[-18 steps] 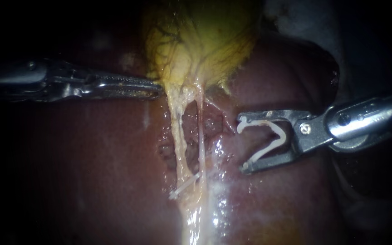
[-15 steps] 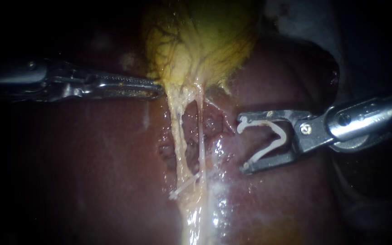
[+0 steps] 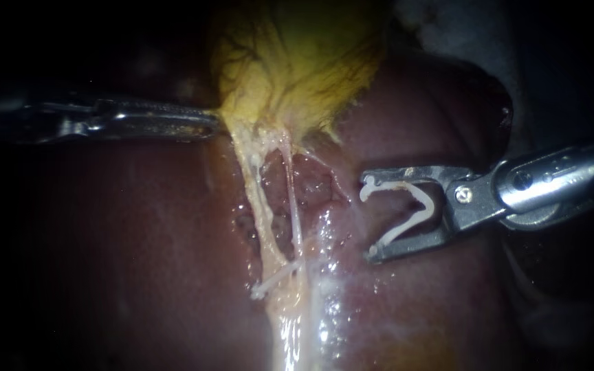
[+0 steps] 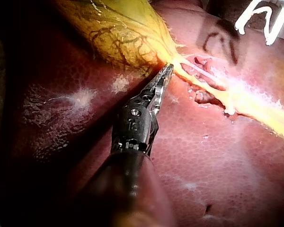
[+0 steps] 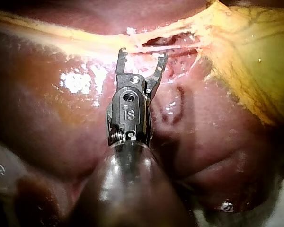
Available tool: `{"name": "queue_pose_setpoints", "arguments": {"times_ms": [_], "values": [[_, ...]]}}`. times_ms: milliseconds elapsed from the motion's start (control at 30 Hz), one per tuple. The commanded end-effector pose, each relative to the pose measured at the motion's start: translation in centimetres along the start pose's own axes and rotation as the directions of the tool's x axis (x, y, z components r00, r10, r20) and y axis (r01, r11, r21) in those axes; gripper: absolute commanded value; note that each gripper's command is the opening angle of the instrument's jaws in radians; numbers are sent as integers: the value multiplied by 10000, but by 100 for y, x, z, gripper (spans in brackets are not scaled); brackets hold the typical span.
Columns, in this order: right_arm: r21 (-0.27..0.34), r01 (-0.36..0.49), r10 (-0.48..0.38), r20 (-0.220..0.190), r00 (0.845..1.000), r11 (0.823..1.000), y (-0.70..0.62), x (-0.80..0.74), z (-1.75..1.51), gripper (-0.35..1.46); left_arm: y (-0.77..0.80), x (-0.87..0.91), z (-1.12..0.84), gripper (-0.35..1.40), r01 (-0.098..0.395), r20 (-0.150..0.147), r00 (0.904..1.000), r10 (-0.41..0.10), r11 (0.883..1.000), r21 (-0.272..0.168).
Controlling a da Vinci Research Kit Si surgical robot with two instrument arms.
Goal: Clipping second clip left tube
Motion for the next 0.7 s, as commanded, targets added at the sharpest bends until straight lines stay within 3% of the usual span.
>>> {"name": "queue_pose_setpoints", "arguments": {"times_ms": [33,233,700], "values": [[0,-2,2,0,10000,10000,0,0,0,60,1,-5,-7,-35,-68,104,9999,69,9999,-112],[-9,-9,9,1,10000,10000,0,1,1,60,3,-18,-29,-35,-115,304,9995,122,9996,-244],[-23,-85,85,8,10000,10000,1,4,3,60,2,-20,-31,-35,-143,387,9991,153,9996,-260]]}}
